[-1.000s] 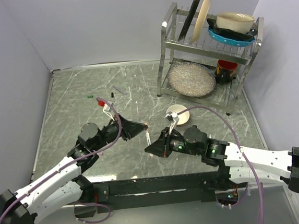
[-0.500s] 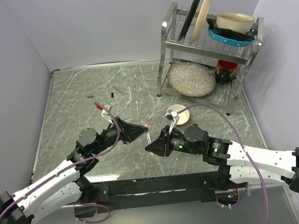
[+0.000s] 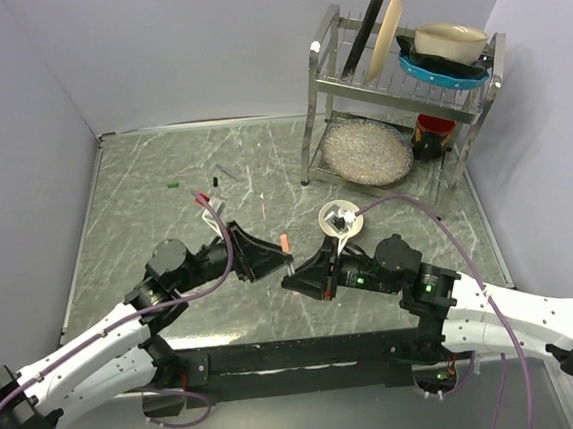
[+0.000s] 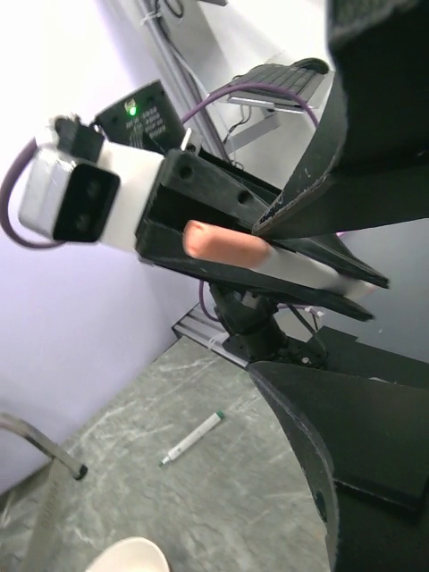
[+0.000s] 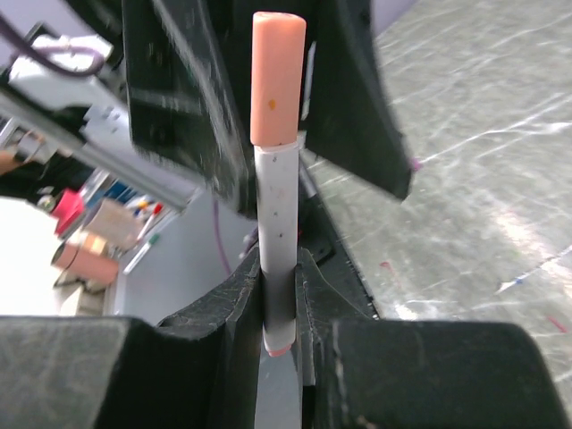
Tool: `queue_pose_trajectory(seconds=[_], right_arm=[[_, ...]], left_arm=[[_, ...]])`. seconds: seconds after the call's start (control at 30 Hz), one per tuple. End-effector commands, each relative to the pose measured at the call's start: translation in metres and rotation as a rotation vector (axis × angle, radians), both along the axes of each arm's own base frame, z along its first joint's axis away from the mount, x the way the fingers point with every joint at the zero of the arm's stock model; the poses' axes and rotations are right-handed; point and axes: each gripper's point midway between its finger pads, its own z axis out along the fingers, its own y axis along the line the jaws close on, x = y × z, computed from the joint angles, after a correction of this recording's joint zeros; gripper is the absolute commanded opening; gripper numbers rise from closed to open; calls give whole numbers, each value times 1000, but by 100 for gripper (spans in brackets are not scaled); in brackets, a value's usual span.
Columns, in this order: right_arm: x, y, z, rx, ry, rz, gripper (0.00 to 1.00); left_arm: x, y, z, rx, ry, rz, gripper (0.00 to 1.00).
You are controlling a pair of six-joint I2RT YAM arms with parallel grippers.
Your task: Insert the pens into the pen caps
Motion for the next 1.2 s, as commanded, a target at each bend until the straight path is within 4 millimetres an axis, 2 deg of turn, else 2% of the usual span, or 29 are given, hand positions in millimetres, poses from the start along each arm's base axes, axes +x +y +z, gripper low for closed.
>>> queue_pose_trajectory(seconds=[0.0,0.1,0.37,0.73,0.93,1.0,1.03,1.1,1.13,1.17], right_arm=[[-14,3,17,59,-43,80,0],[-13,3,14,55,-41,79,0],[-17,3,13,53,-43,102,0],[-22,2,6,46,-35,123,0],[-23,1,6,48,-35,122,0],[-23,1,6,49,-35,122,0],[-23,1,6,49,-35,122,0],[-22,1,7,51,-35,118,0],[-22,1,8,54,-35,117,0],[-22,1,9,57,-36,114,0]], left_arm=[[-13,-4,32,-36,-117,-85,63],[-17,-5,35,-31,-135,-109,65],[-11,-5,41,-20,-153,-79,67],[-5,-9,42,-7,-142,-66,58],[-3,-6,43,-6,-141,-44,58],[-3,-5,44,-9,-142,-40,55],[-3,-6,43,-9,-142,-41,53],[-4,-5,41,-8,-138,-46,41],[-5,-6,41,-10,-140,-52,30],[-5,-7,37,-4,-129,-56,2]])
